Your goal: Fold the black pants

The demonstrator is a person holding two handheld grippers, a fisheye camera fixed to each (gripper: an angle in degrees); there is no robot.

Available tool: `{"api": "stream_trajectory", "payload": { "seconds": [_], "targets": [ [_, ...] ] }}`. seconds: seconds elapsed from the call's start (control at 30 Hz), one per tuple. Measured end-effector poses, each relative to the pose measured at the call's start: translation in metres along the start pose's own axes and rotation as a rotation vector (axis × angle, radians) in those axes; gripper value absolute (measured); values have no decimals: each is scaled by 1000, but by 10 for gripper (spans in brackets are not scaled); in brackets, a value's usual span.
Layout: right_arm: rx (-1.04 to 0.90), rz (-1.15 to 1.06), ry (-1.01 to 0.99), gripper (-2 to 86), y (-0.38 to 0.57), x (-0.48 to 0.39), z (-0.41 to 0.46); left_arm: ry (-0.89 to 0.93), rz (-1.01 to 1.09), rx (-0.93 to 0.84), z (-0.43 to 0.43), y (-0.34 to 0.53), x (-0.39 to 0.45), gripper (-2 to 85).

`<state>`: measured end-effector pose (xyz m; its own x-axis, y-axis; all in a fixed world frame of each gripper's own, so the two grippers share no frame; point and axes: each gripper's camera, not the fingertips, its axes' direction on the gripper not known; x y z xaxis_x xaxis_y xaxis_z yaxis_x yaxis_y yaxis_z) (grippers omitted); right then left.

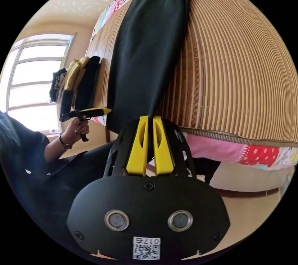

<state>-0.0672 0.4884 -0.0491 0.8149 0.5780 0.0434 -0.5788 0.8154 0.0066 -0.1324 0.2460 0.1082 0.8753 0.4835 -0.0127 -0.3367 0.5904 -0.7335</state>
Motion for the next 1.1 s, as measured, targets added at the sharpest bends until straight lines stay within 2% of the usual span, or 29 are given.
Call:
{"api": "stream_trajectory", "payload": {
  "seconds": [0.17,0.23,0.33,0.4,0.5,0.57,0.67,0.77,0.93,1.0,1.1],
  "targets": [
    [-134,-22,101,34,27,44,-51,34,74,-108,58,-12,50,45],
    [-156,-11,105,35,32,60,-67,33,71,-87,67,-16,61,49],
    [-186,30,66,42,30,89,-92,54,23,69,51,-22,60,56],
    [-139,31,45,52,25,104,-112,80,-53,230,25,-31,43,62],
    [-29,51,-3,74,-2,133,-143,78,-140,359,-1,-54,11,77],
    [33,43,-142,79,-37,157,-153,112,-163,401,-12,-76,-9,80],
    [115,29,-304,116,-89,183,-154,267,-145,479,-23,-119,-39,98],
    [170,-5,-359,125,-142,191,-151,332,-136,465,-29,-169,-58,116],
    [215,-61,-333,125,-201,178,-149,163,-109,547,-53,-208,-49,122],
    [230,-53,-354,124,-206,175,-149,137,-77,506,-48,-217,-45,123],
    [215,-77,-298,118,-193,165,-149,212,-50,435,-25,-214,-48,111]
  ]
}}
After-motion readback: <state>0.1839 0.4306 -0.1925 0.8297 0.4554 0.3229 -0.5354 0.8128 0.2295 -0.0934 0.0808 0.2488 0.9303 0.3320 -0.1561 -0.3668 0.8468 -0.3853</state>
